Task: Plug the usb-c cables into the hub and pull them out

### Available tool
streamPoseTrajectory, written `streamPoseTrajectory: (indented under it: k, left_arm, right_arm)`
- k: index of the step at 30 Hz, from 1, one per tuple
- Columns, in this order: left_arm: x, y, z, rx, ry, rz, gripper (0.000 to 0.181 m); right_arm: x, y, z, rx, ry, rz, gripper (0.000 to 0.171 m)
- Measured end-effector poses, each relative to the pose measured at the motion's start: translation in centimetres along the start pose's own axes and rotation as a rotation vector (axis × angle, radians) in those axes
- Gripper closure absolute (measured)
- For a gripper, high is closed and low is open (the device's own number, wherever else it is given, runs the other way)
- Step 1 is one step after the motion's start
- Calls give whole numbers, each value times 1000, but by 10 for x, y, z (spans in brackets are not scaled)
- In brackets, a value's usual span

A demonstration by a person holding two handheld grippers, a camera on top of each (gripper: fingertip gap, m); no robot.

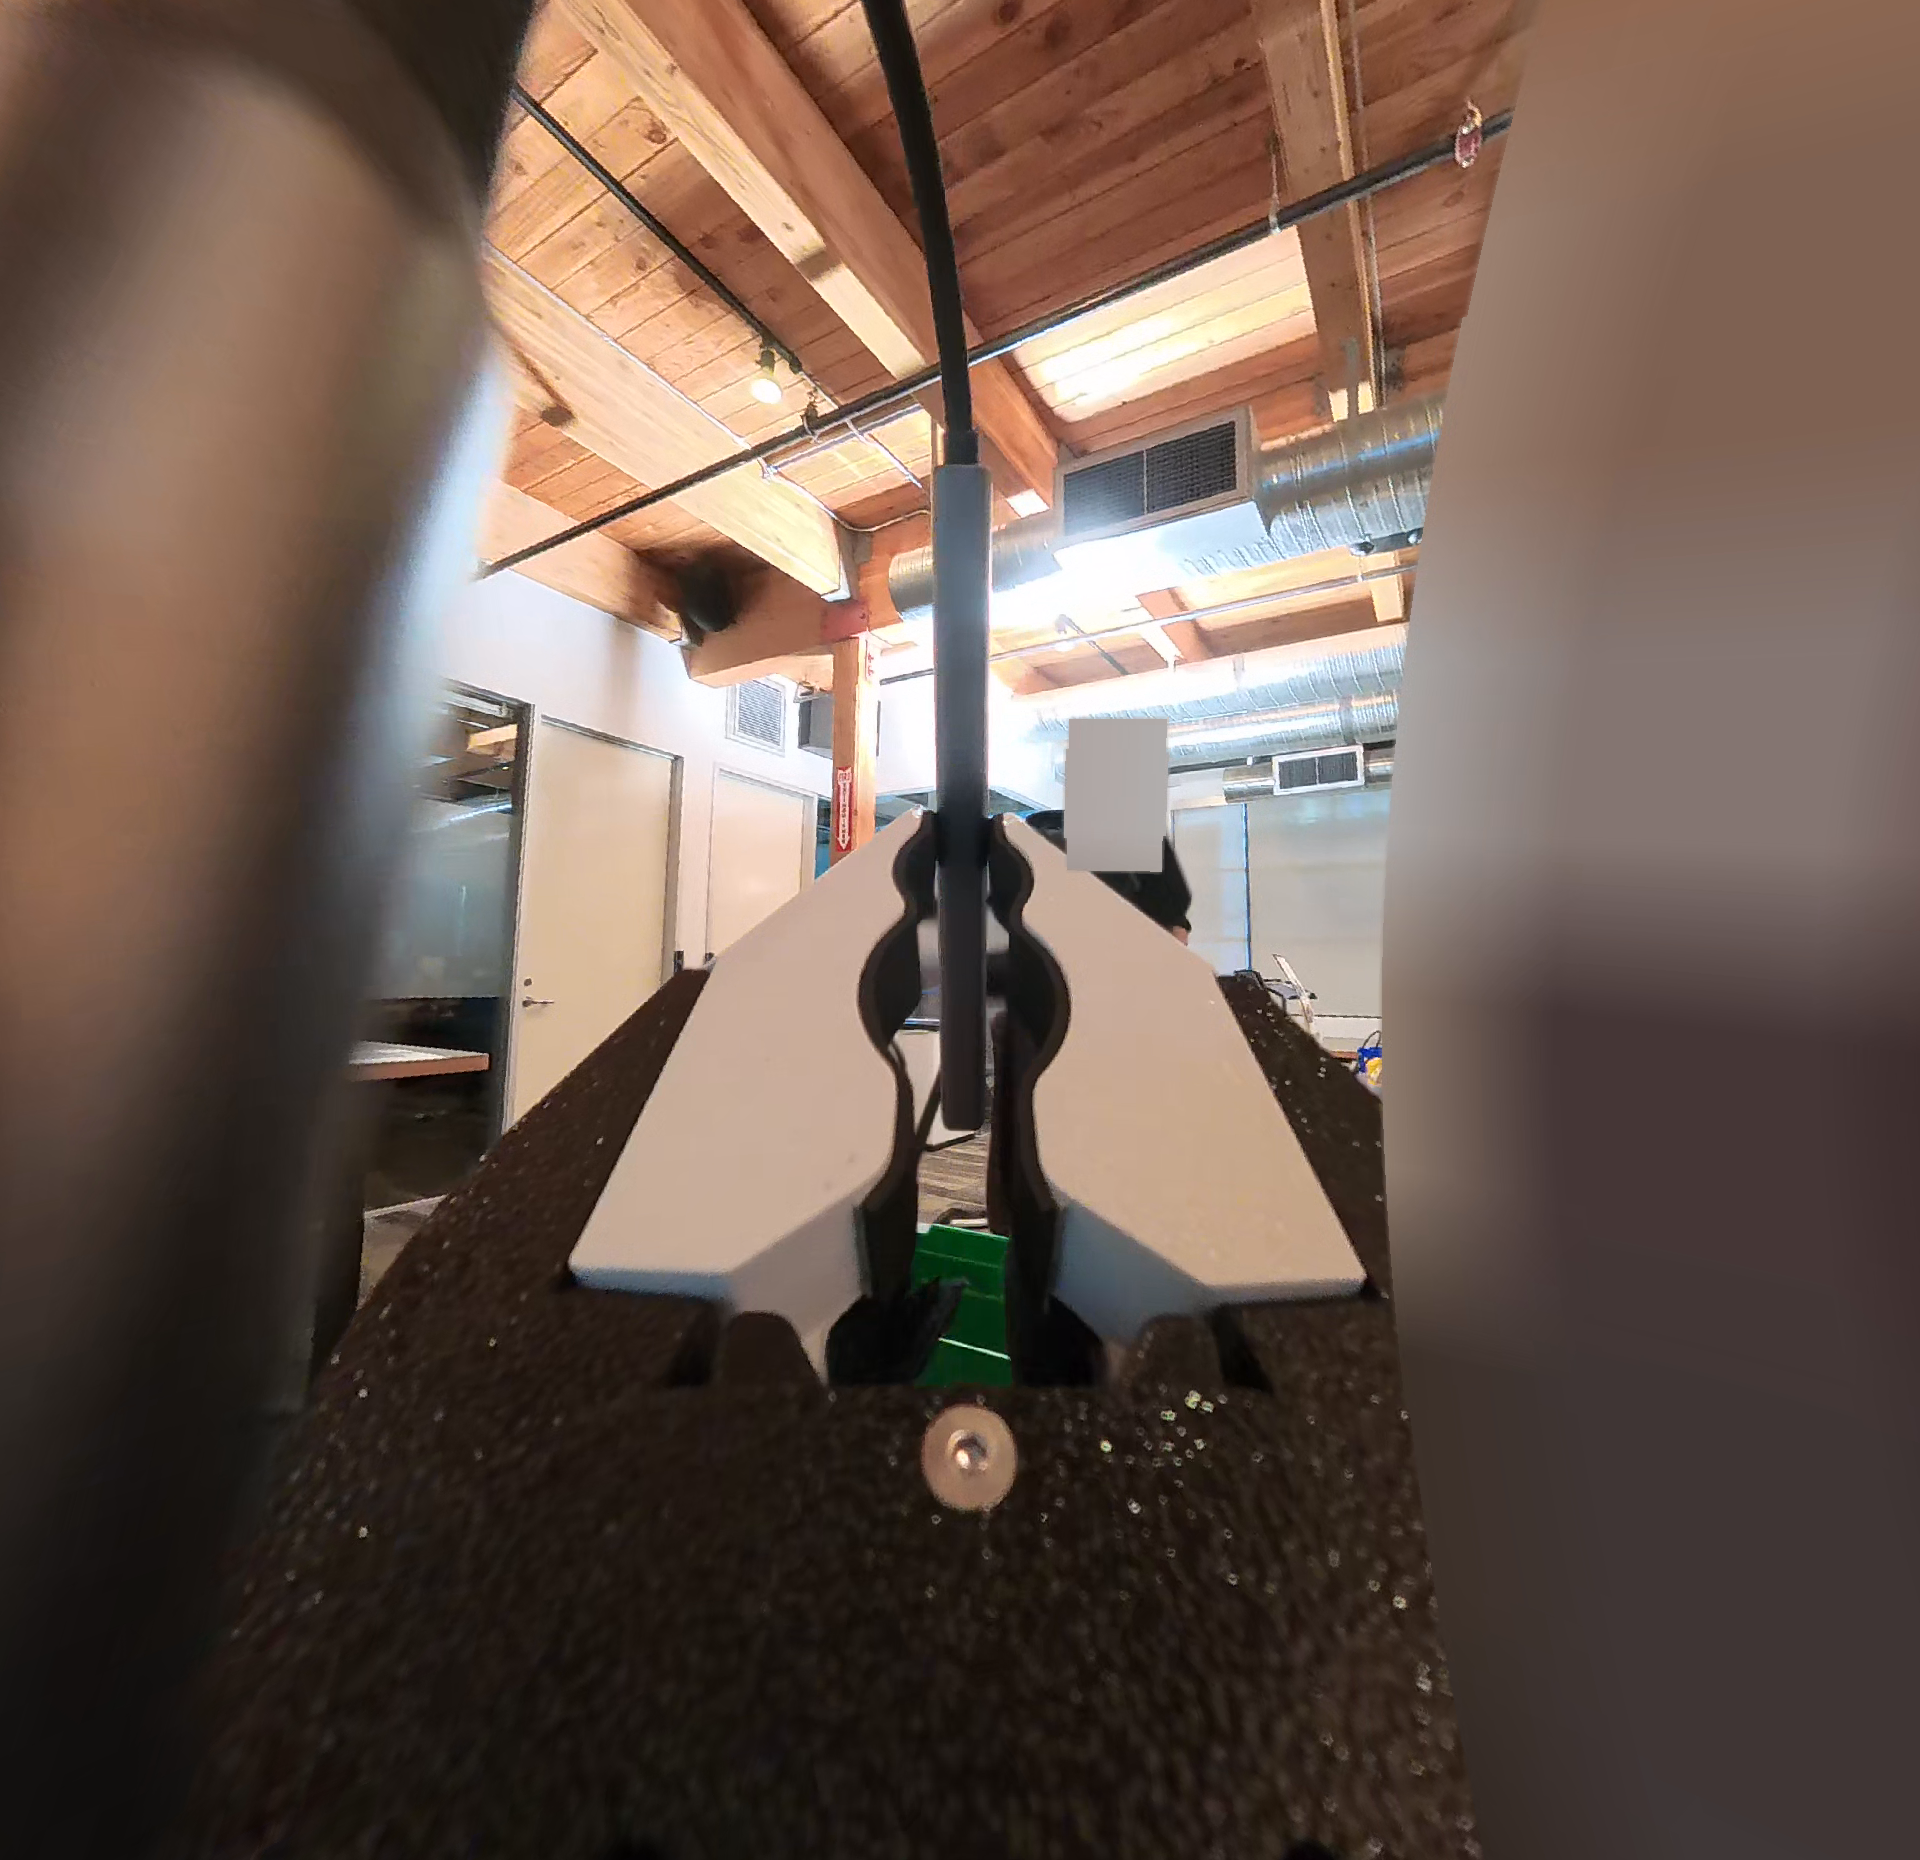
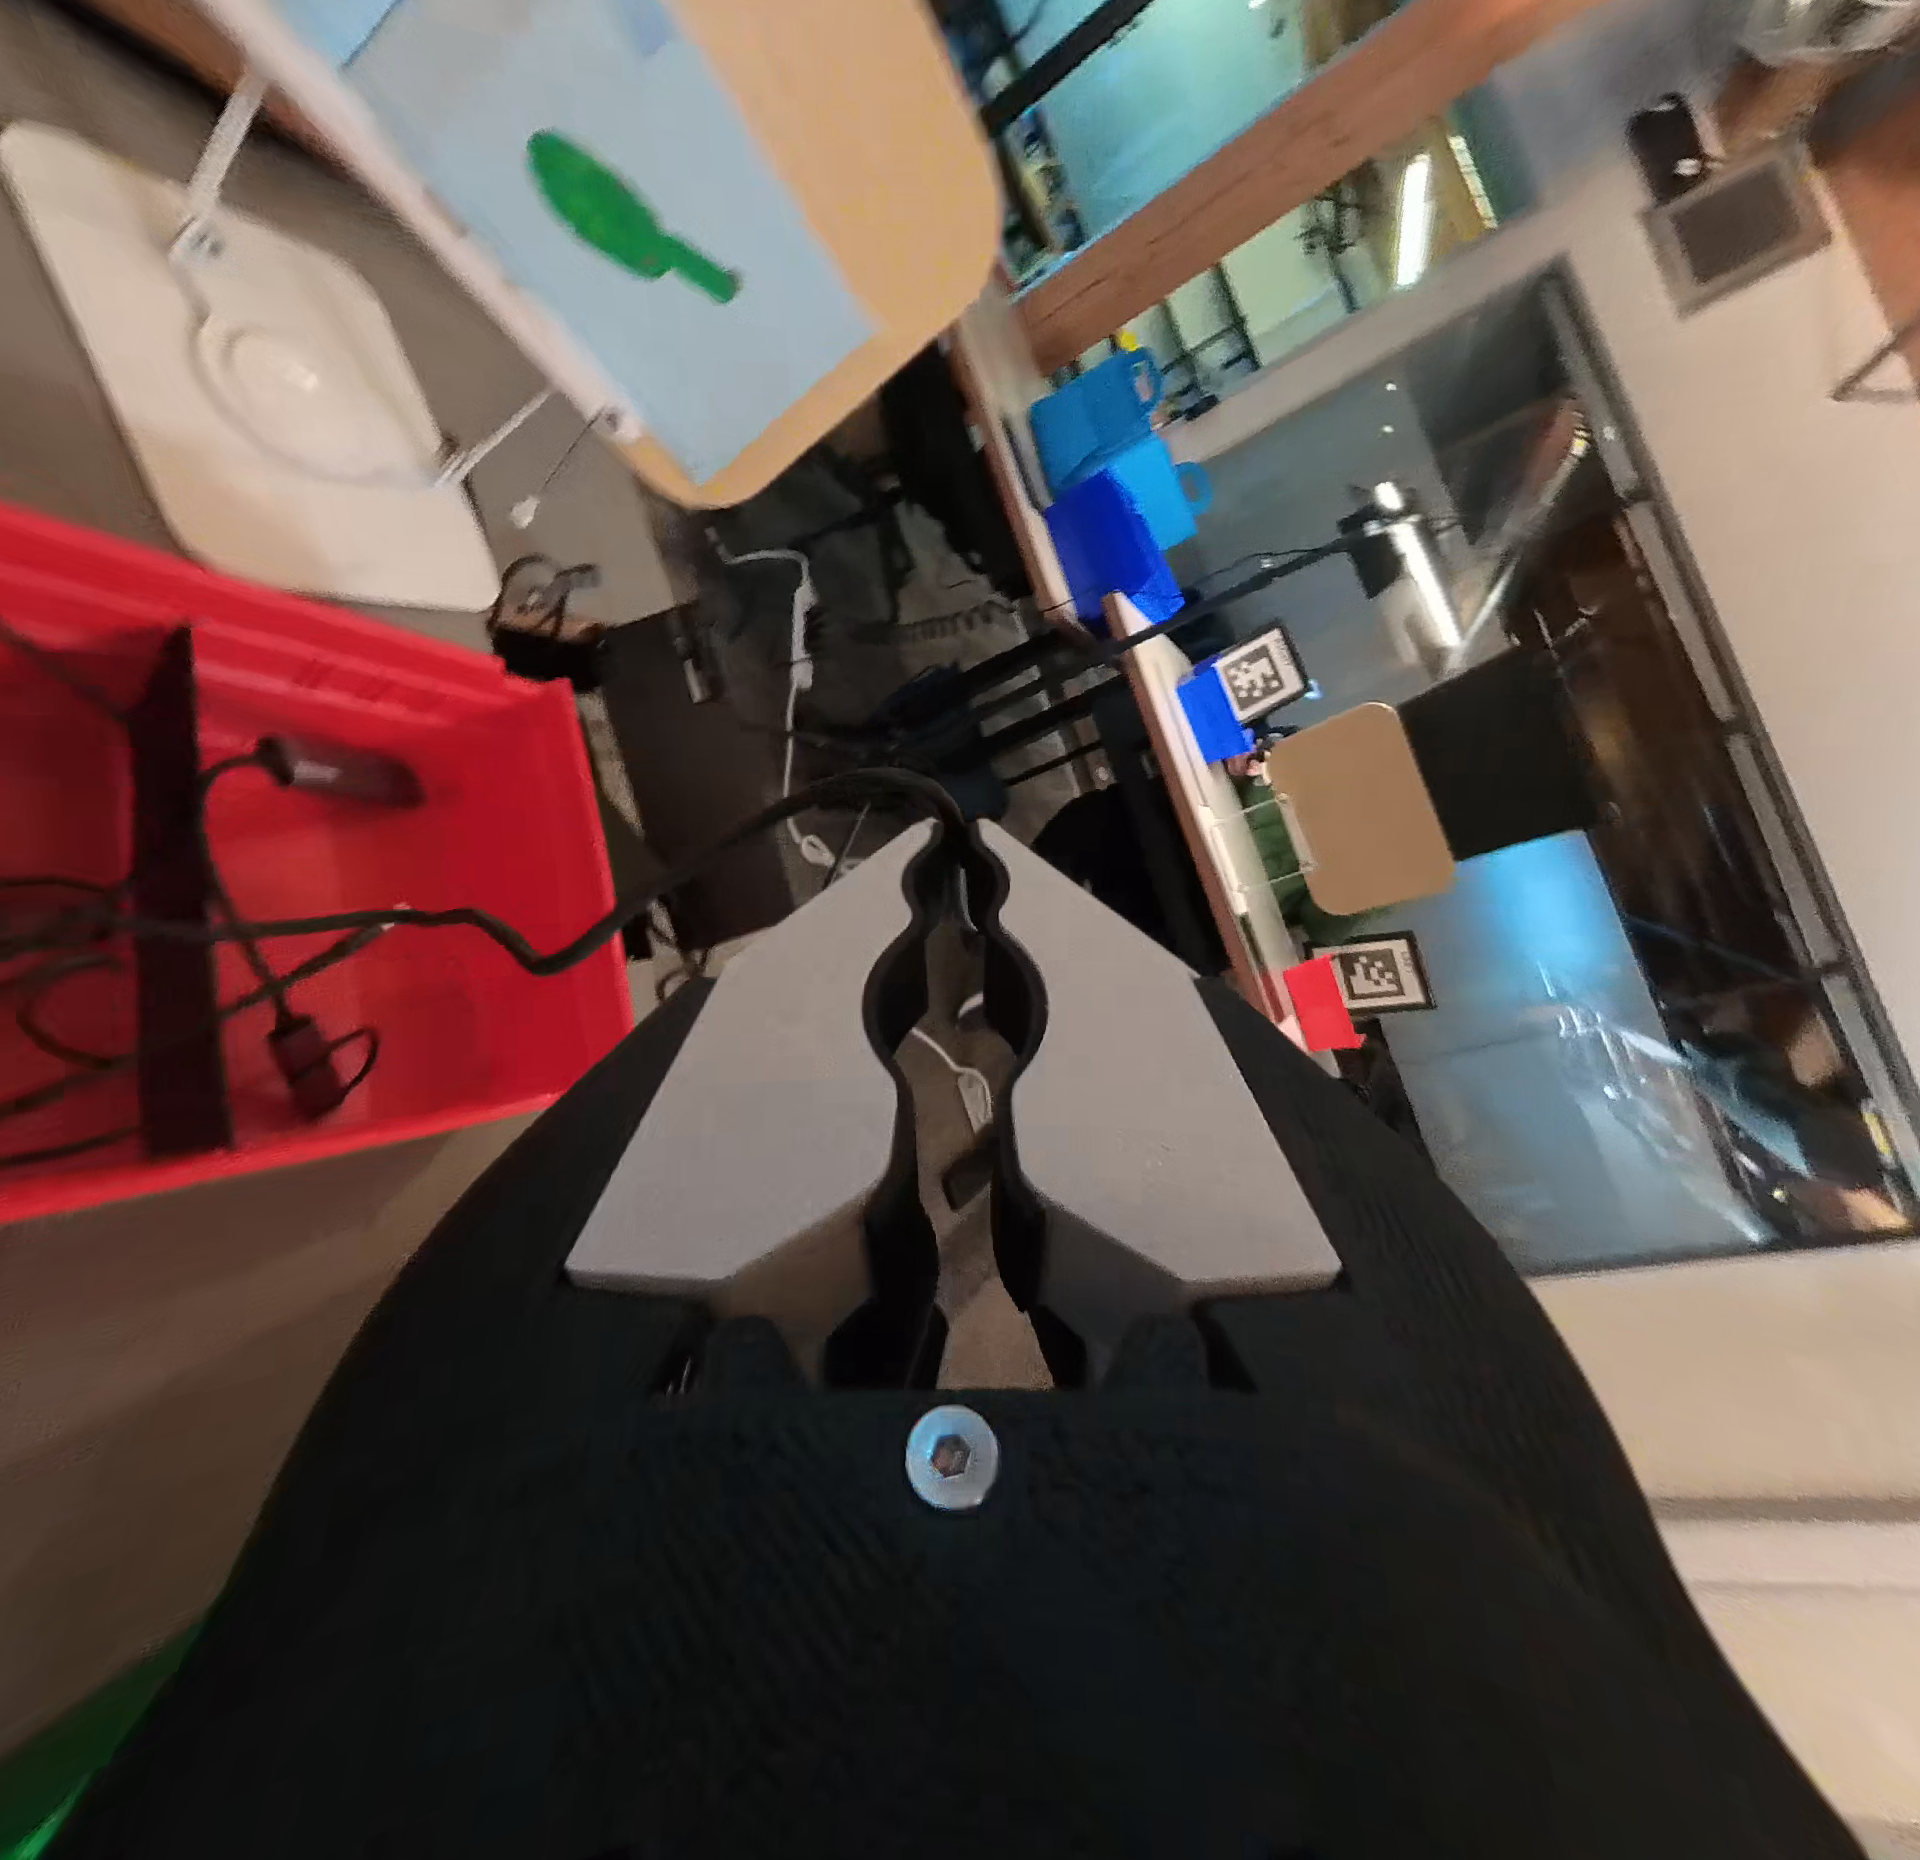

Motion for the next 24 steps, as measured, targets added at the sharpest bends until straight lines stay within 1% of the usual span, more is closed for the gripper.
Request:
streamPoseTrajectory:
  k: [5,8,17,24]
  left_arm:
    - [4,-1,-2,-7,7,-15,174]
    - [6,-1,-3,-9,10,-23,174]
    - [4,0,-3,-9,8,-13,174]
    - [5,3,-5,-22,11,-16,175]
  right_arm:
    - [-25,-49,14,172,-108,-88,171]
    - [-40,-72,21,220,-155,-135,171]
    - [-63,-125,50,259,-229,-236,170]
    - [-70,-142,65,260,-223,-214,170]
Point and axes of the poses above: each gripper's, where its closed fingertips meet, x out along the fingers, z out of its top, y = z × x across the jaws, the point moved 7 cm from there along -x, back along the fingers, and after that the axes turned 1 degree about -z, right-handed, at the moved point
